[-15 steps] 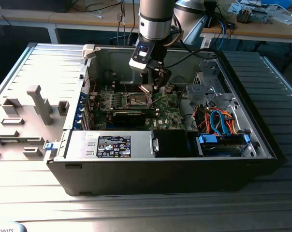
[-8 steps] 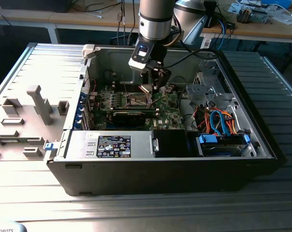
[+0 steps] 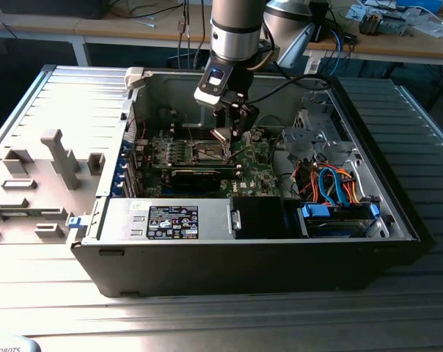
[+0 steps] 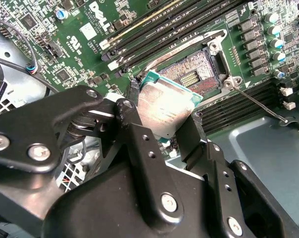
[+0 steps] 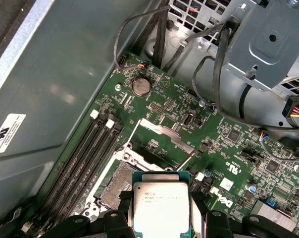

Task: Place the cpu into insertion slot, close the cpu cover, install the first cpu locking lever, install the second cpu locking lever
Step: 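Place the cpu into insertion slot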

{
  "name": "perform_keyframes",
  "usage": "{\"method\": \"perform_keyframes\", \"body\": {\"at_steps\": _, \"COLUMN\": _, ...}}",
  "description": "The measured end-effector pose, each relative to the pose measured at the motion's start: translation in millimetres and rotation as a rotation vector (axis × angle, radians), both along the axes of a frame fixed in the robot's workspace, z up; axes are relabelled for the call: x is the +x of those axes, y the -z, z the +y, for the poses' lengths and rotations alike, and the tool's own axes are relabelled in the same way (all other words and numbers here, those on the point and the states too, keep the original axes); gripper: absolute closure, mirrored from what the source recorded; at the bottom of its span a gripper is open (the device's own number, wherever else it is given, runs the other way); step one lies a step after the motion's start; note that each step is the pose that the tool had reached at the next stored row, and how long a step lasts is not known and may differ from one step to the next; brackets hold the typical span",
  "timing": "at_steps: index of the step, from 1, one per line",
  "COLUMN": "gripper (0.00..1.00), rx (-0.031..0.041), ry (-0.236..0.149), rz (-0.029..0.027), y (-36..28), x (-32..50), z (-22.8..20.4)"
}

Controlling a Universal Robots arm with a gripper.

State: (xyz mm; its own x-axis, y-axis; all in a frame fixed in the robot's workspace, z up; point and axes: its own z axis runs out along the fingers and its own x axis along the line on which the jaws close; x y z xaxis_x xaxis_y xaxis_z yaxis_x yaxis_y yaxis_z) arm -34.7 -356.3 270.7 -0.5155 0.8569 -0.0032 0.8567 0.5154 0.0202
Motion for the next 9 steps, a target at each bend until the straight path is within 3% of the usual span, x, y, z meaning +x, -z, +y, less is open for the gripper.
{"method": "perform_keyframes", "body": {"at_steps": 9, "gripper": 0.46, "rx": -0.0015, "ry": 0.023, "rz": 0.0001, "y": 0.0, "x": 0.0, "z": 0.0}}
